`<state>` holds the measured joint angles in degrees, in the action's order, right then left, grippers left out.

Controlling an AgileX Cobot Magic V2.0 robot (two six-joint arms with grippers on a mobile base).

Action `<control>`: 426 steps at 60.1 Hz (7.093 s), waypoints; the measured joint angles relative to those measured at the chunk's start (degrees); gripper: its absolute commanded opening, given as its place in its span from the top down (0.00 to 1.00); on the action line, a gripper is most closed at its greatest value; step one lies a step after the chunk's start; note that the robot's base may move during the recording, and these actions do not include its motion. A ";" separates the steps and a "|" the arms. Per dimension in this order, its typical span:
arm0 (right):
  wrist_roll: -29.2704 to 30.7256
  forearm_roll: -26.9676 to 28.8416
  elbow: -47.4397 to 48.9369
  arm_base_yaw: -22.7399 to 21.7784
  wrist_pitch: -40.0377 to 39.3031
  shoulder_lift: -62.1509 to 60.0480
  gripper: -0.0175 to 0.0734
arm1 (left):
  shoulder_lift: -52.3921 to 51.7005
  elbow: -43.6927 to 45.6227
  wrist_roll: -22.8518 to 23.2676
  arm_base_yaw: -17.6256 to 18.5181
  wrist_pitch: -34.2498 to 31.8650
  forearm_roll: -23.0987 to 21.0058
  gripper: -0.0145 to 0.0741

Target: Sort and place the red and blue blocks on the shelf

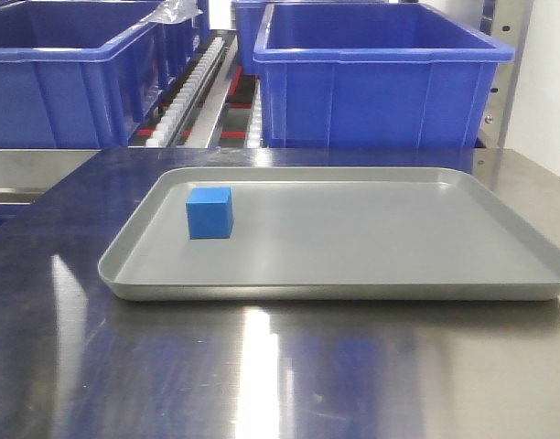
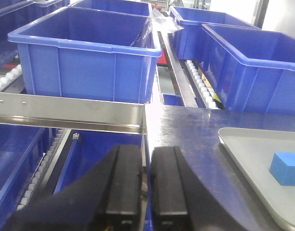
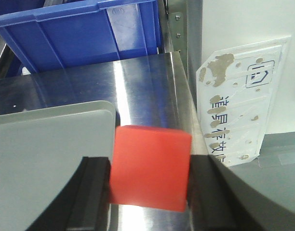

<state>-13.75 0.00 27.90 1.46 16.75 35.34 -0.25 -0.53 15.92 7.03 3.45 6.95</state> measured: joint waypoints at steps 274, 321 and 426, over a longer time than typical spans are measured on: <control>0.00 0.00 0.00 -0.13 0.00 0.00 0.74 | 106.50 77.62 3.35 28.48 33.19 -10.46 0.35; 0.00 0.00 0.00 -0.13 0.00 0.00 0.74 | 108.49 77.83 3.70 28.48 32.65 -10.21 0.70; 0.00 0.00 0.00 -0.13 0.00 0.00 0.74 | 40.26 38.62 3.71 0.00 21.80 -1.63 0.69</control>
<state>-13.75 0.00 27.90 1.33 16.75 35.34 40.01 38.09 19.63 7.03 25.25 5.33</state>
